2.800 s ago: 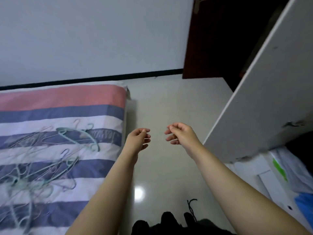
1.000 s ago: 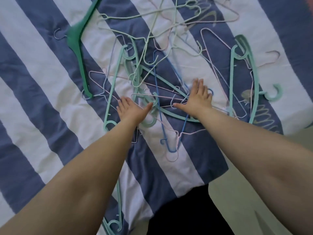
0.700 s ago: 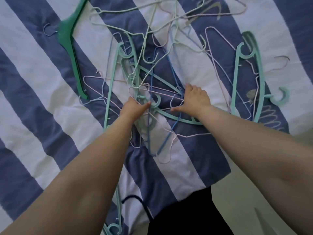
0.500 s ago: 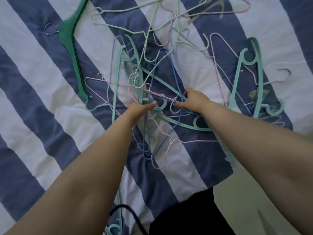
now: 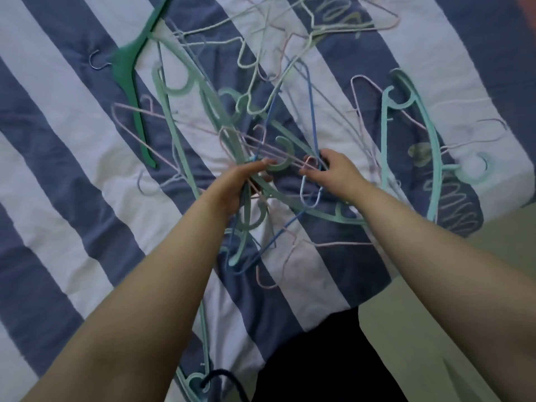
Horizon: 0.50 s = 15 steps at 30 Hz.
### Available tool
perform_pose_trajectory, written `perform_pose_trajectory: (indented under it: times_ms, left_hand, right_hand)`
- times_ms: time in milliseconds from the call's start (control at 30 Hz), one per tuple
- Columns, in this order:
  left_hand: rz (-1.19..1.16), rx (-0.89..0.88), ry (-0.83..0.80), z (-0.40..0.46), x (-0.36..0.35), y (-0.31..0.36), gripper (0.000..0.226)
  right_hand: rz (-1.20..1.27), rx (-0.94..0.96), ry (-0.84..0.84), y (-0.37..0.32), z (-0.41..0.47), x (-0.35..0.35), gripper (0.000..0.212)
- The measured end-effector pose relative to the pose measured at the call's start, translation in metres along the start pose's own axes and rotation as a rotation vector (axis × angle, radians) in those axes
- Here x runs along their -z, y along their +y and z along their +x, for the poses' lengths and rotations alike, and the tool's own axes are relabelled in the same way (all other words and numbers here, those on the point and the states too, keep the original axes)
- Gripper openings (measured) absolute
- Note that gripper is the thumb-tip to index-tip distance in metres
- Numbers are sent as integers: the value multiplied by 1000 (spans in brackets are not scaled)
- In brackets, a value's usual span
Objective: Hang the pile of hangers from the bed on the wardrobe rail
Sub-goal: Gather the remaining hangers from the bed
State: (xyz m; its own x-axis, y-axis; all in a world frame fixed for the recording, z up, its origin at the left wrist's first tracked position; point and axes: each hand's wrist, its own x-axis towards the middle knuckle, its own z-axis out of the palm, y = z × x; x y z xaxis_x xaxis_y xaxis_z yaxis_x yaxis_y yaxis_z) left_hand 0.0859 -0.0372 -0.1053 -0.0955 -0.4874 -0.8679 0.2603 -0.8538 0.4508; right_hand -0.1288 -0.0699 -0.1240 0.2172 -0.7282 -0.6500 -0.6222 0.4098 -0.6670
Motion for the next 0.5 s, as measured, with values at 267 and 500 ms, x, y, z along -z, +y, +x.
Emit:
perform_pose_trajectory:
  times_ms: [267, 500]
  left_hand:
    - [39, -219, 32, -51, -25, 70, 18]
    - [-170, -272, -258, -128, -36, 99, 21]
  right_hand:
    - [-95, 153, 96, -66, -20, 39, 34]
    - [10, 189, 68, -110, -78, 62, 30]
